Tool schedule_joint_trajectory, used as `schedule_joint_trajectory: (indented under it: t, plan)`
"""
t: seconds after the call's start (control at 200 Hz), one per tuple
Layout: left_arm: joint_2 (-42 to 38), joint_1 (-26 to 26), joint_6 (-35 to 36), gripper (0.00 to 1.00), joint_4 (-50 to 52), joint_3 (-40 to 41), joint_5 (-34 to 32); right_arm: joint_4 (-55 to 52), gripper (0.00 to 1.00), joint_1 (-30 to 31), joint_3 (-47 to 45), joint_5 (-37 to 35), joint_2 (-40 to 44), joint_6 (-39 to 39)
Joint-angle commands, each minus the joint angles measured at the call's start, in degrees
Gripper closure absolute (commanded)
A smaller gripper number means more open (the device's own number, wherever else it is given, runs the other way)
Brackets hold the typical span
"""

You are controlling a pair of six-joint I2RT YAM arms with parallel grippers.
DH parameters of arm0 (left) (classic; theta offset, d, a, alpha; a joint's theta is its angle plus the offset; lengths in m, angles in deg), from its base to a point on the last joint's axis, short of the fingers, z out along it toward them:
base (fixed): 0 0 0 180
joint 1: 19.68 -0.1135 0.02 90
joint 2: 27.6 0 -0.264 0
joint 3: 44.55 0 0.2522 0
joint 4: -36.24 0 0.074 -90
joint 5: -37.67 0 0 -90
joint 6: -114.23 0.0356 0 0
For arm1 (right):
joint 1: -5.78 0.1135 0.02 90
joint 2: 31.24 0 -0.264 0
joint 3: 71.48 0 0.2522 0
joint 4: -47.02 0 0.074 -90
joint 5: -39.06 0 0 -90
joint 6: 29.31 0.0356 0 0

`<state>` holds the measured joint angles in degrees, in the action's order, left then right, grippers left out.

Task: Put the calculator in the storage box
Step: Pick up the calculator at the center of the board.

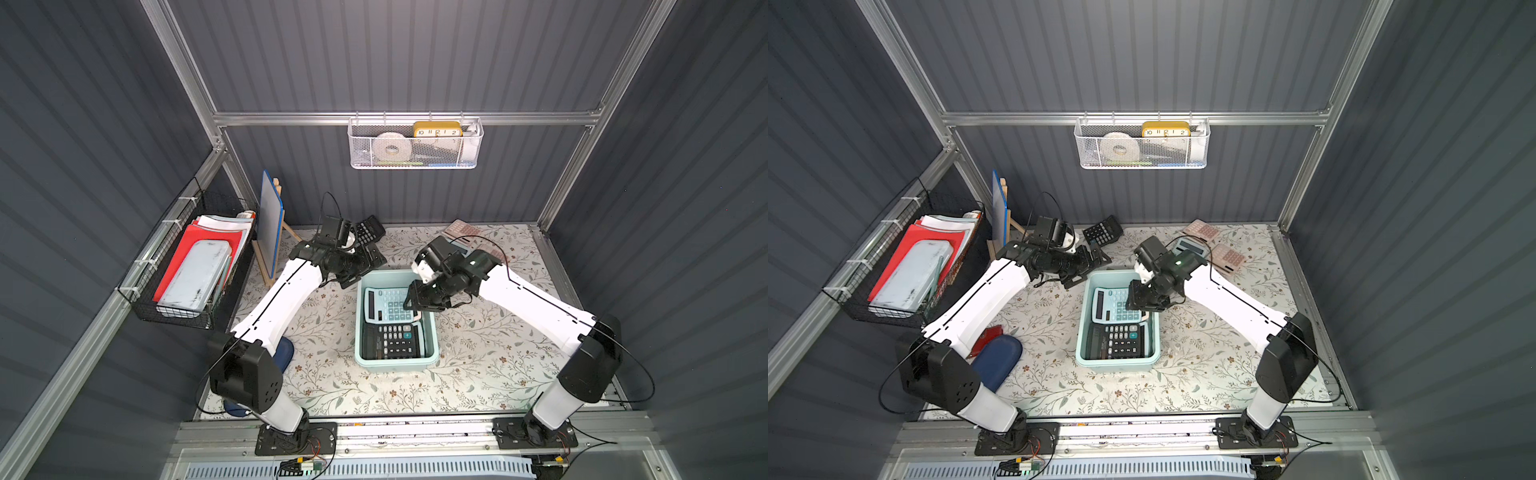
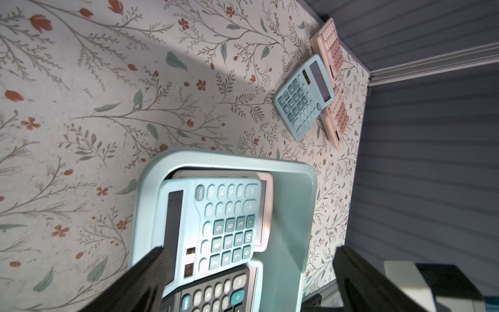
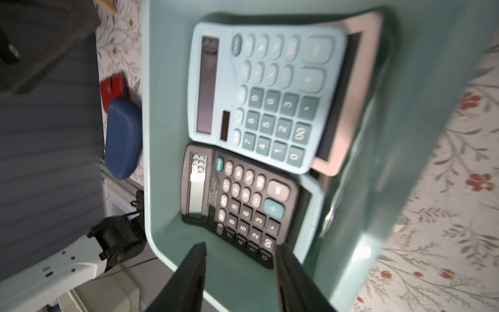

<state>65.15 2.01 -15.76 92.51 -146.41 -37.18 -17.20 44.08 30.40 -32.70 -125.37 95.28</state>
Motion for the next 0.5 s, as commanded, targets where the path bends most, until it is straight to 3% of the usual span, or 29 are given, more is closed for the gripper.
schedule_joint_trajectory:
  t: [0.0, 0.28, 0.495]
  plan:
    - [2.89, -0.34, 1.71, 0.01, -0.14, -3.09, 1.33, 4.16, 0.49, -4.48, -3.73, -0.48, 3.18, 4.27]
    - [10.82, -0.34, 3.08, 0.01, -0.52, -11.02, 3.80, 10.35, 0.41, -17.49, -9.88, 2.55, 6.06, 9.84]
    - [16.81, -0.83, 3.92, 0.01, 0.68, -17.35, 5.27, 20.18, 0.34, -24.97, -14.95, 5.75, 5.44, 19.27]
